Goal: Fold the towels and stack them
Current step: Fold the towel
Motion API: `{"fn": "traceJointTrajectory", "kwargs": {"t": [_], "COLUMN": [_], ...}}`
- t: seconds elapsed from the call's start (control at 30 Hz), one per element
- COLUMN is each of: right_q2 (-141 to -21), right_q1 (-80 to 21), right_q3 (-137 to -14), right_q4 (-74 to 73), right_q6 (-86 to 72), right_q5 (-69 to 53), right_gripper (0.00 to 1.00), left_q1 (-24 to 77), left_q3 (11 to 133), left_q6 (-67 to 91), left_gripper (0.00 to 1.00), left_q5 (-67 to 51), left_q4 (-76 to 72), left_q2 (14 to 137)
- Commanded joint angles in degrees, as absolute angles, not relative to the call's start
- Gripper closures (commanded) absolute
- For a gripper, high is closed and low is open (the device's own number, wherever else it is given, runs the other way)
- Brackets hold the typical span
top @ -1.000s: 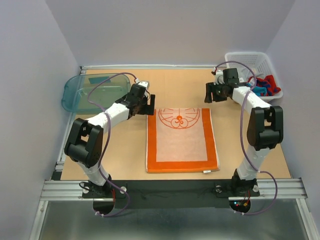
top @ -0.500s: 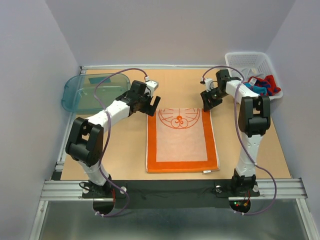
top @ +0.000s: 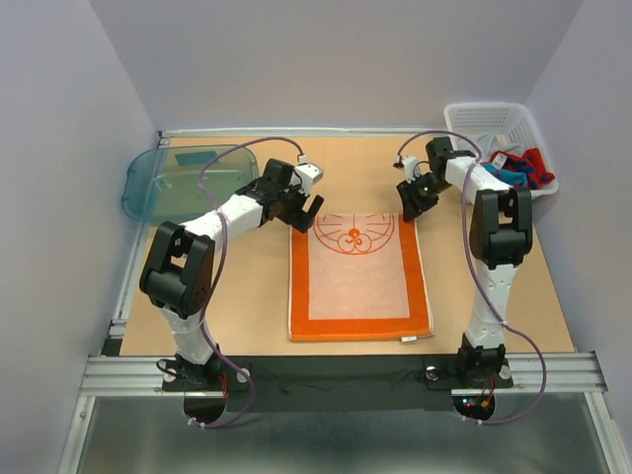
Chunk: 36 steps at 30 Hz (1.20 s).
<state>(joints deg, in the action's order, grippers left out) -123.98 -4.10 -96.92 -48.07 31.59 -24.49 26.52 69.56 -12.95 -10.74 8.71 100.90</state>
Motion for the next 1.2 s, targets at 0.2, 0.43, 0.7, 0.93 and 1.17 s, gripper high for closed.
{"fn": "traceJointTrajectory", "kwargs": {"t": [0.2, 0.43, 0.7, 0.93, 1.17], "right_q2": [-129.0, -129.1, -129.2, -129.7, -129.5], "right_q1": [-3.9, -3.8, -4.0, -4.0, -4.0], "right_q3": [-98.7, -98.2, -97.9, -98.2, -98.1], "right_q4": [-49.7, -49.9, -49.7, -49.6, -49.3], "right_q6": [33.1, 33.0, 32.8, 32.4, 32.3], "right_q5": [-22.1, -22.1, -21.0, -20.2, -19.8], "right_gripper": [0.69, 0.95, 0.95, 0.95, 0.95], "left_q1": [25.8, 25.1, 23.8, 22.2, 22.1], "left_q3": [77.1, 81.6, 85.6, 85.2, 85.0], "left_q6": [-19.3, -22.1, -21.8, -22.2, -22.1], "left_gripper": [0.02, 0.08, 0.25, 0.33, 0.34], "left_q5": [-14.2, -14.0, -17.0, -22.9, -21.4], "left_q4": [8.0, 11.9, 13.4, 15.0, 16.3], "left_q2": [106.7, 112.3, 115.8, 116.8, 118.6]}}
